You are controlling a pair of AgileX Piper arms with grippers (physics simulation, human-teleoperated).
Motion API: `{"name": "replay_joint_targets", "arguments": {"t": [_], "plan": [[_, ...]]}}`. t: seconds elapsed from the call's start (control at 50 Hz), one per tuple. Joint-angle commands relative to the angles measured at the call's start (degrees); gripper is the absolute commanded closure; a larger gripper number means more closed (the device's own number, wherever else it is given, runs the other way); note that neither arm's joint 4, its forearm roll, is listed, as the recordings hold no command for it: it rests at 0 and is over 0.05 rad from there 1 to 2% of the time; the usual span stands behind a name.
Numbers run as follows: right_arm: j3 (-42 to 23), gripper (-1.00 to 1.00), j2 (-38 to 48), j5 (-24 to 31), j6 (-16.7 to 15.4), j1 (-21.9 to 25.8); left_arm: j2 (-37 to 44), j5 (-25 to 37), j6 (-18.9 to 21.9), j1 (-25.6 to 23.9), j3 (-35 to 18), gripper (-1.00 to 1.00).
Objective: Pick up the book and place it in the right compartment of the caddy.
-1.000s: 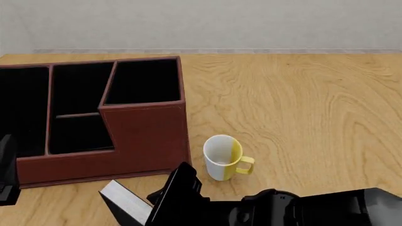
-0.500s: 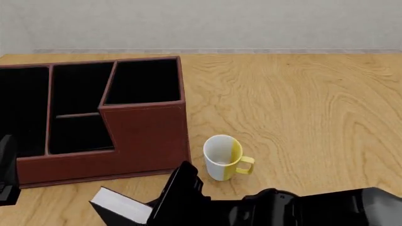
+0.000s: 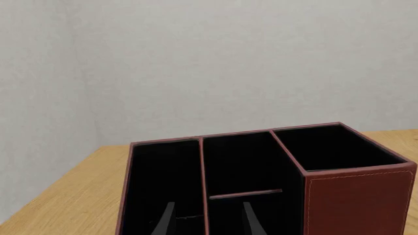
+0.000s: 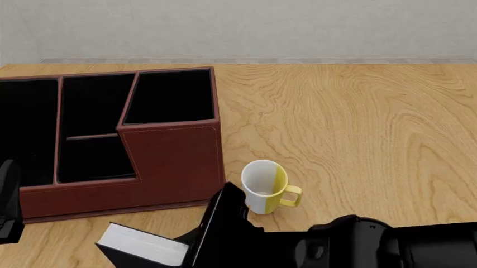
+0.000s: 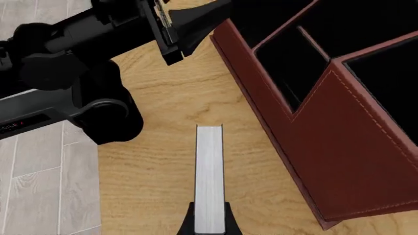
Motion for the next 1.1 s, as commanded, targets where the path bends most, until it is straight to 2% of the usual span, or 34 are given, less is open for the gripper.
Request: {"name": "replay_joint_targets", "arguments": {"t": [0.02, 0.12, 0.34, 0.42, 0.52, 1.1], "plan": [[-1.1, 1.00, -5.2, 3.9, 0.1, 0.3, 0.0, 0.2, 0.1, -0.1, -0.2, -1.00], [-1.9, 1.00, -7.5, 6.3, -0.2, 0.4, 0.0, 0.2, 0.1, 0.0, -0.3, -1.00], [-5.9, 1.00, -13.8, 15.0, -3.4, -1.3, 0.0, 0.9, 0.3, -0.3, -1.1, -1.00], [-7.7, 1.00, -14.9, 17.5, -3.7, -1.4, 0.0, 1.4, 0.0, -0.6, -1.5, -1.00], [-11.3, 1.00, -17.5, 22.5, -6.0, -2.4, 0.0, 1.7, 0.2, -0.8, -1.4, -1.00], [-30.8, 1.00, -18.4, 39.8, -9.6, -3.5, 0.0, 0.8, -0.4, -0.9, -0.8, -1.00]]}}
